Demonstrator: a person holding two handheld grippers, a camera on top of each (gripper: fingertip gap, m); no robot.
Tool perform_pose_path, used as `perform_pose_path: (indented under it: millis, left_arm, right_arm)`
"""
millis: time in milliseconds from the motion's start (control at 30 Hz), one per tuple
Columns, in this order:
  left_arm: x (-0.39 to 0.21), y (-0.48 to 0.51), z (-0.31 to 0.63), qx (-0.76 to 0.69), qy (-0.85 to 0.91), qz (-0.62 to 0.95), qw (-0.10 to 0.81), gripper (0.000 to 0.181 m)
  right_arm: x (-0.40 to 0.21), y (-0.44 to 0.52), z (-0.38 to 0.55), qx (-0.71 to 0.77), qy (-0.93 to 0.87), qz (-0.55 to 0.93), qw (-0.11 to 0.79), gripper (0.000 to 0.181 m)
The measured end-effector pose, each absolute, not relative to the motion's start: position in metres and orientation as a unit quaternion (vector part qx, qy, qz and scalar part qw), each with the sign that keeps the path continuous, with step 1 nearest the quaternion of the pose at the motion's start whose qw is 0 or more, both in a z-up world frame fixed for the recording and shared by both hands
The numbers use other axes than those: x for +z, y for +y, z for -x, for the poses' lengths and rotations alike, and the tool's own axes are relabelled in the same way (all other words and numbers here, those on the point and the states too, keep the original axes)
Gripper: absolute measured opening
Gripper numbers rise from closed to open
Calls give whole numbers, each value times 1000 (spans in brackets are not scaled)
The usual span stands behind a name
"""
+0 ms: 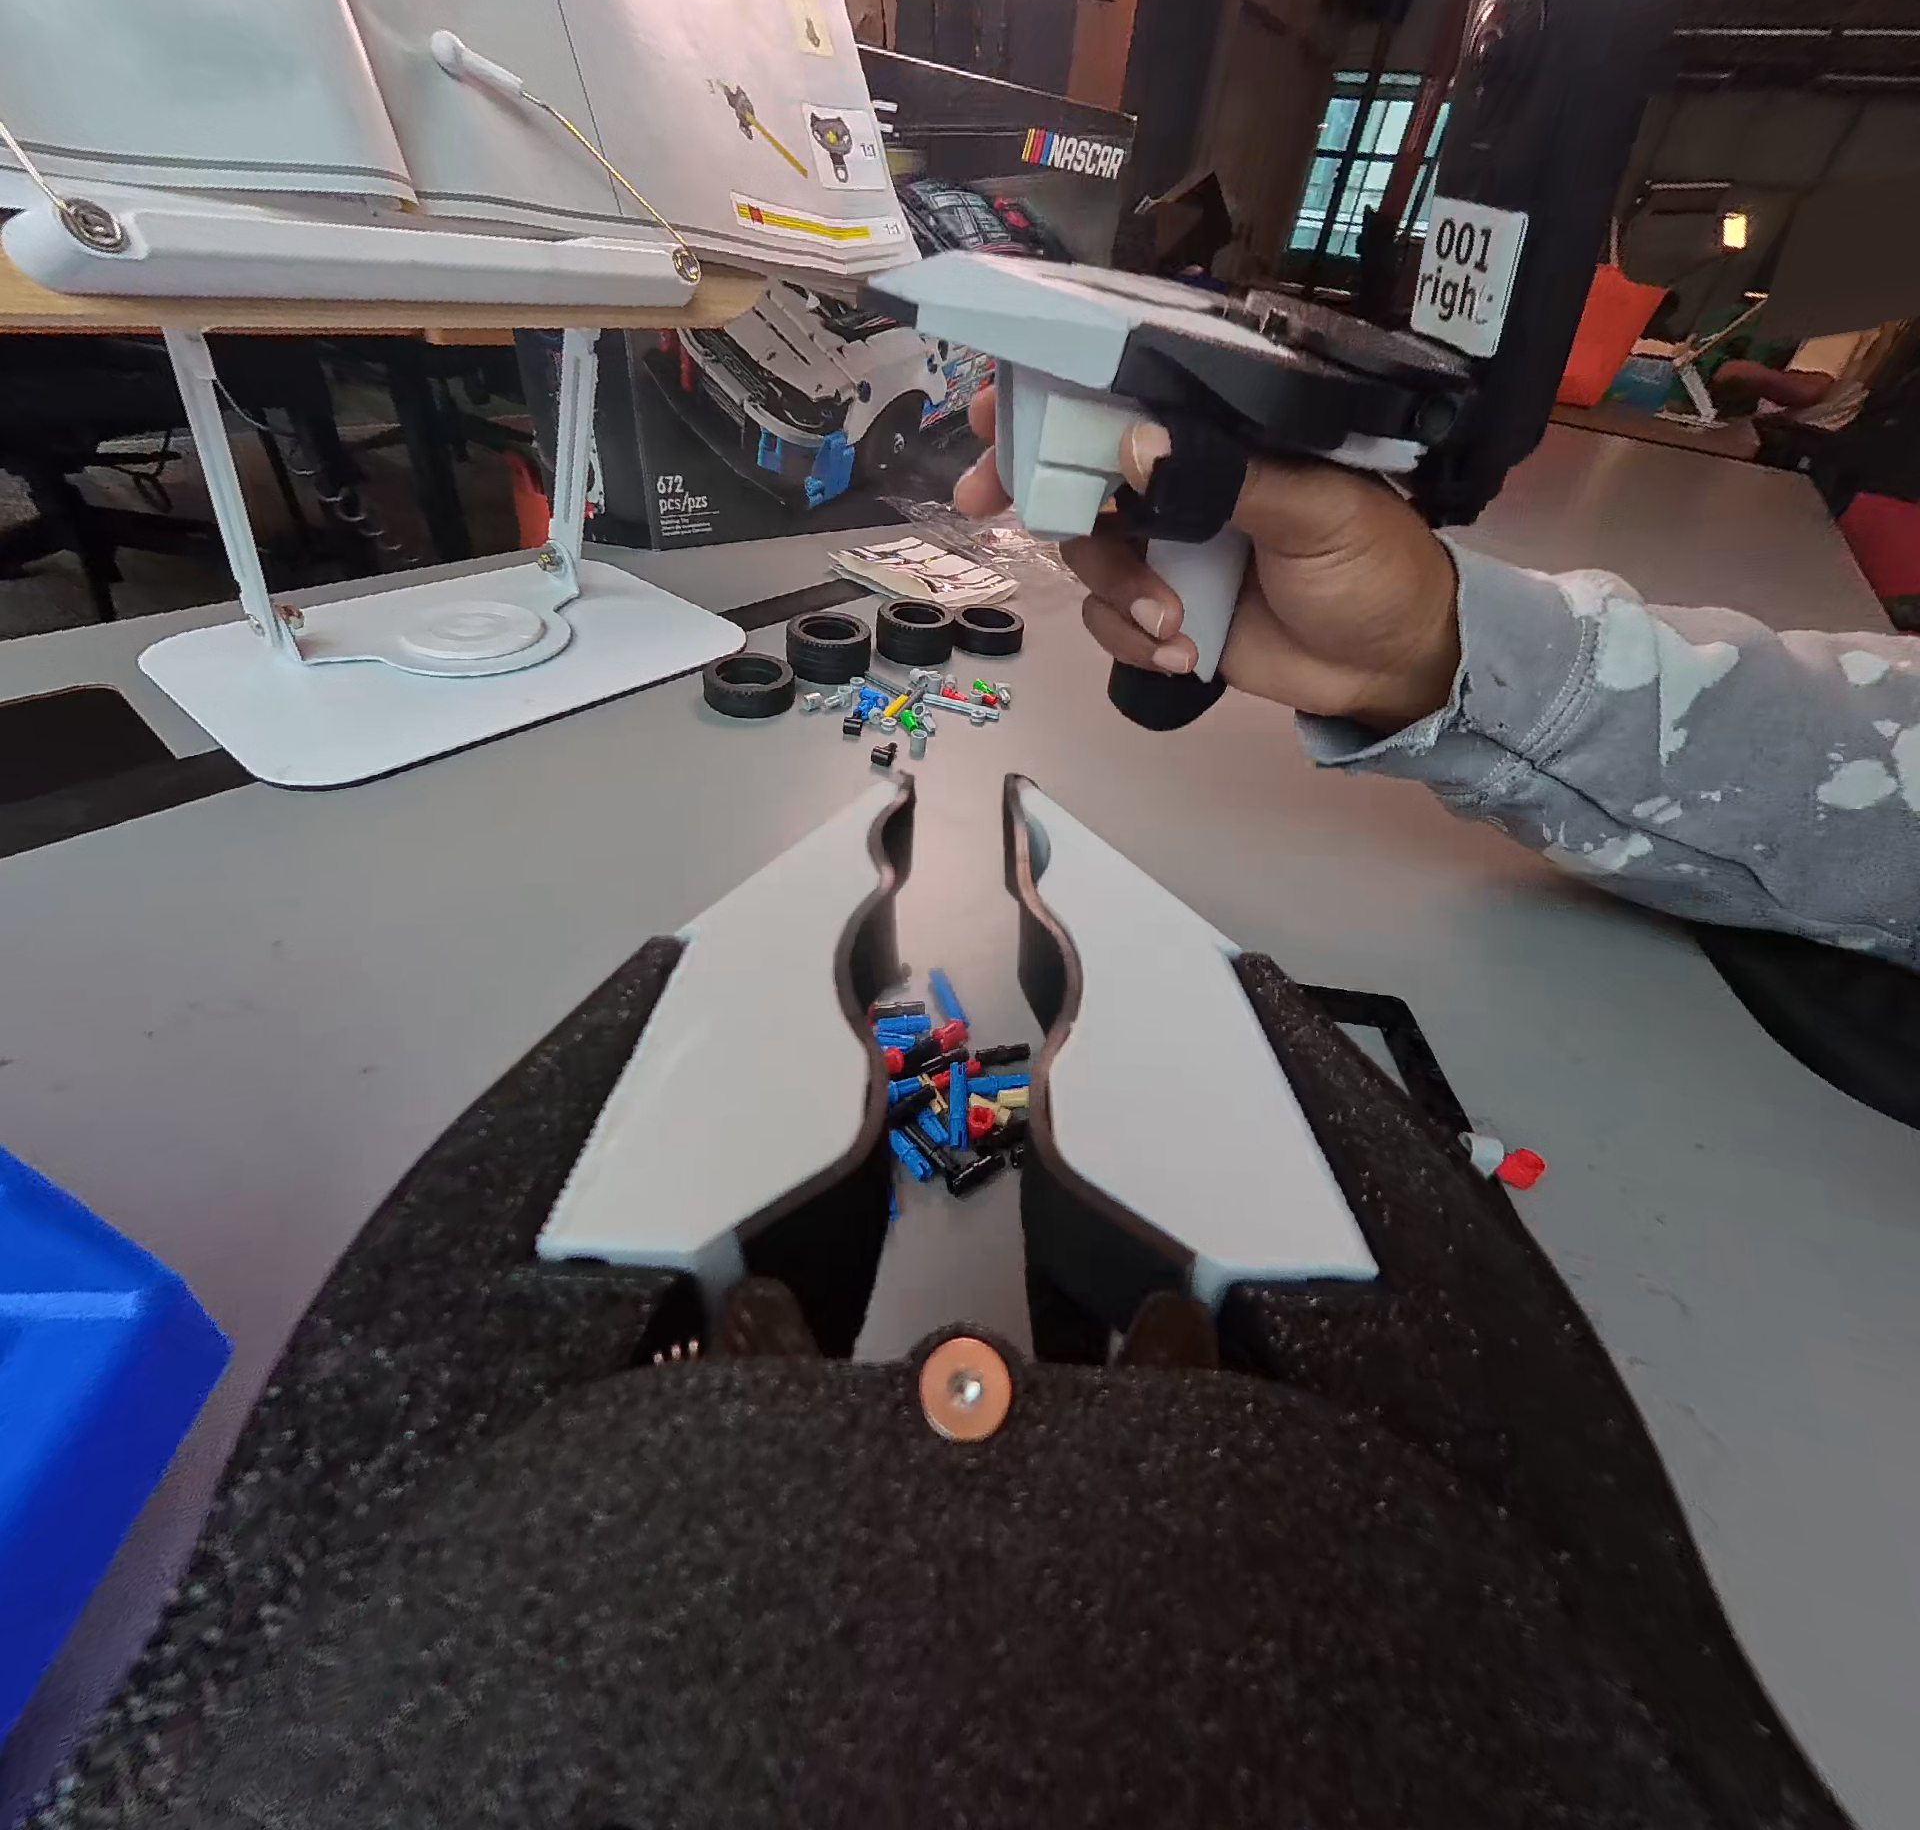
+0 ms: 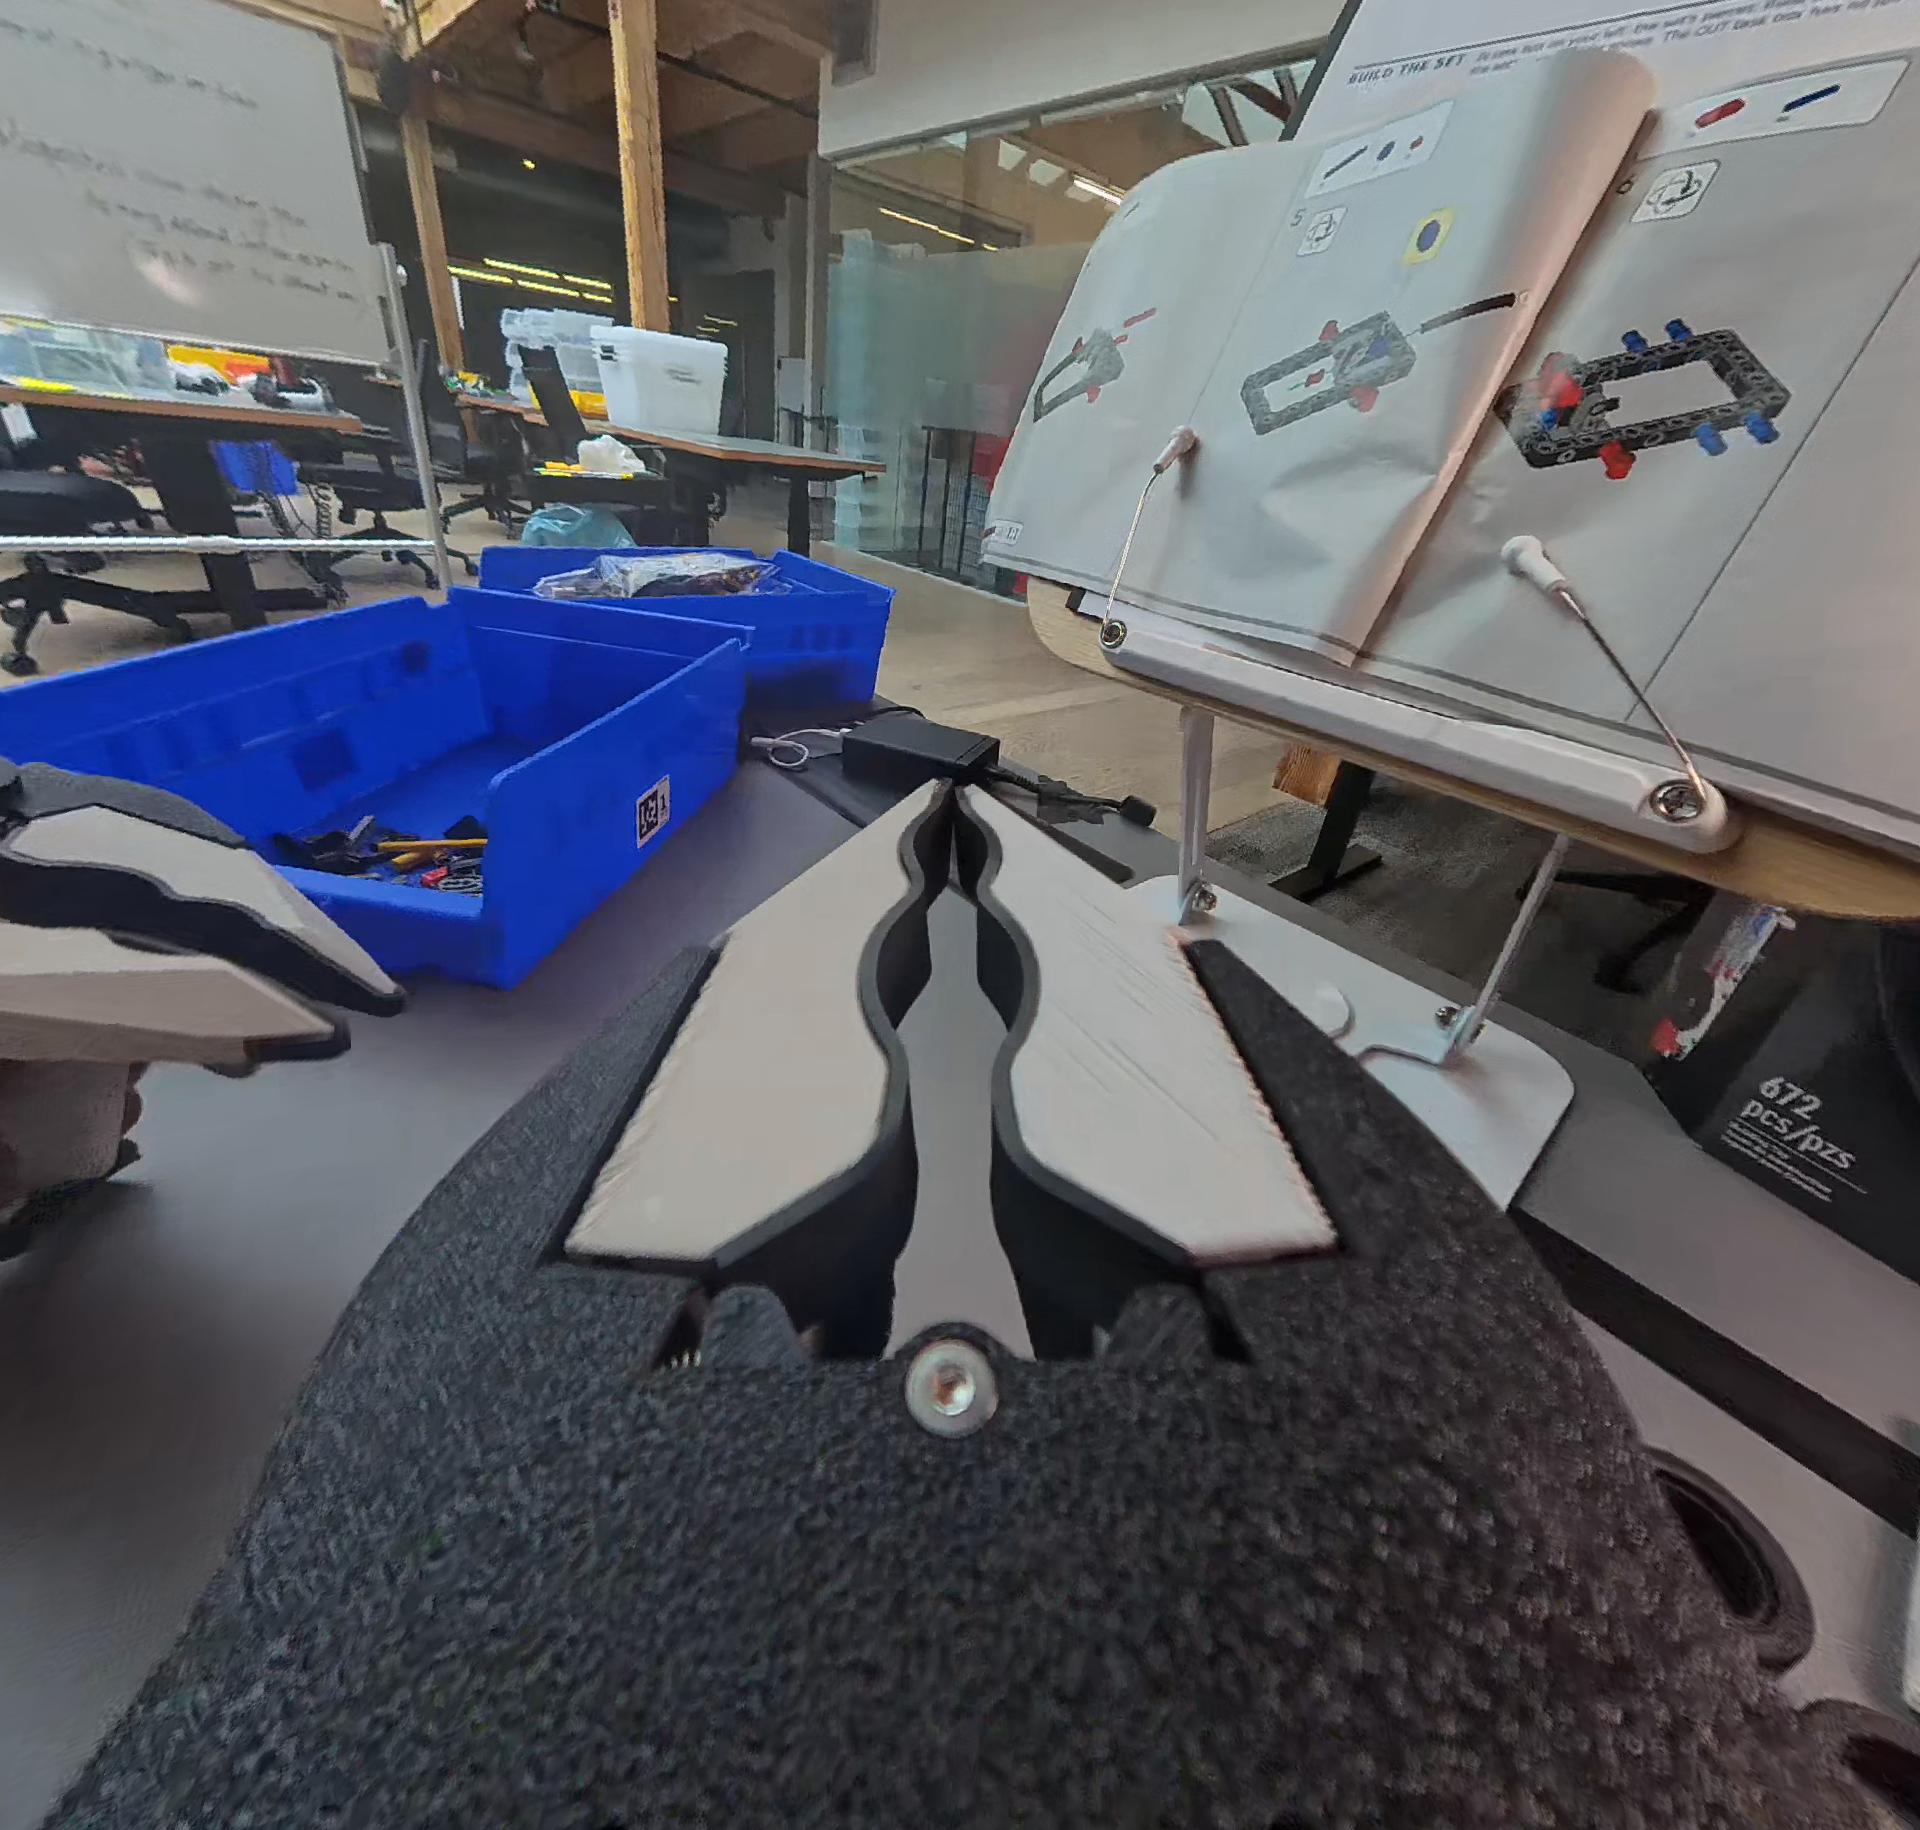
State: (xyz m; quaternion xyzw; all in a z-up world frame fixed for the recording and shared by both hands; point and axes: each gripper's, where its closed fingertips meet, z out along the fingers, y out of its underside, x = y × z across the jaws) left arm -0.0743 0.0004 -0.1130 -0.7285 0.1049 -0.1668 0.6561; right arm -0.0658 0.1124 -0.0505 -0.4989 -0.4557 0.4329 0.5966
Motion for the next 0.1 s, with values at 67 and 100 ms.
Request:
perform_pose_path:
  millis: [67, 100]
  left_arm:
    - [-103, 6, 80, -136, 109, 722, 669, 0]
    - [-95, 13, 86, -112, 112, 721, 675, 0]
  right_arm:
    - [-62, 108, 68, 423, -473, 505, 585, 0]
    - [-62, 108, 68, 422, -473, 509, 582, 0]
